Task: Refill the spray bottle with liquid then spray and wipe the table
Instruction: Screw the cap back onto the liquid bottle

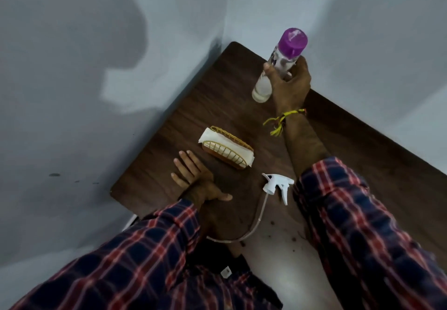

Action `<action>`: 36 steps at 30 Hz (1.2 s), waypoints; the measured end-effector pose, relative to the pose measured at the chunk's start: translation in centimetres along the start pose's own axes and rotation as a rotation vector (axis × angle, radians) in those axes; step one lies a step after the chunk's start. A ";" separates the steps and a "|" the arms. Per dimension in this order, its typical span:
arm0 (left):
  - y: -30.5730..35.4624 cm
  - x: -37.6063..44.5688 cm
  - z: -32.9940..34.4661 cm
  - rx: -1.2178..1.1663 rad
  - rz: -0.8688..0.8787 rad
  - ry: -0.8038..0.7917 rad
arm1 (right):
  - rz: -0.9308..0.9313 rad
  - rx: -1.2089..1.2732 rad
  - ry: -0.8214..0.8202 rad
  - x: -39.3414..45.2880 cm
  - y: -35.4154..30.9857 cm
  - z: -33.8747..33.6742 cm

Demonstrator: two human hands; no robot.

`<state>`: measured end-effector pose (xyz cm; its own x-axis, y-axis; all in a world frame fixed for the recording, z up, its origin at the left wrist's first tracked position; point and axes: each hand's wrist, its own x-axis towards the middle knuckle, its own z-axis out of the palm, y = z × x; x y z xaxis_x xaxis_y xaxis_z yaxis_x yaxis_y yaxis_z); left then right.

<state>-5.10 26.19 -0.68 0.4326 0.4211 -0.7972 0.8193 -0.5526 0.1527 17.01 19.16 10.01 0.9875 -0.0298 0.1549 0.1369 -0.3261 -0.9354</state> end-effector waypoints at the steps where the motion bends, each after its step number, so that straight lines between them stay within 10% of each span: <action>1: 0.1 0.2 0.0 0.007 0.001 -0.007 | 0.004 -0.006 0.001 0.9 0.3 0.9; 36: 0.5 -0.7 -0.5 0.047 -0.027 0.020 | 0.371 -0.174 0.080 -0.5 1.4 -1.7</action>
<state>-4.82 26.01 0.25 0.4182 0.4505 -0.7888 0.8125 -0.5737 0.1031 16.57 17.08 9.17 0.9571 -0.2468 -0.1521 -0.2494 -0.4335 -0.8659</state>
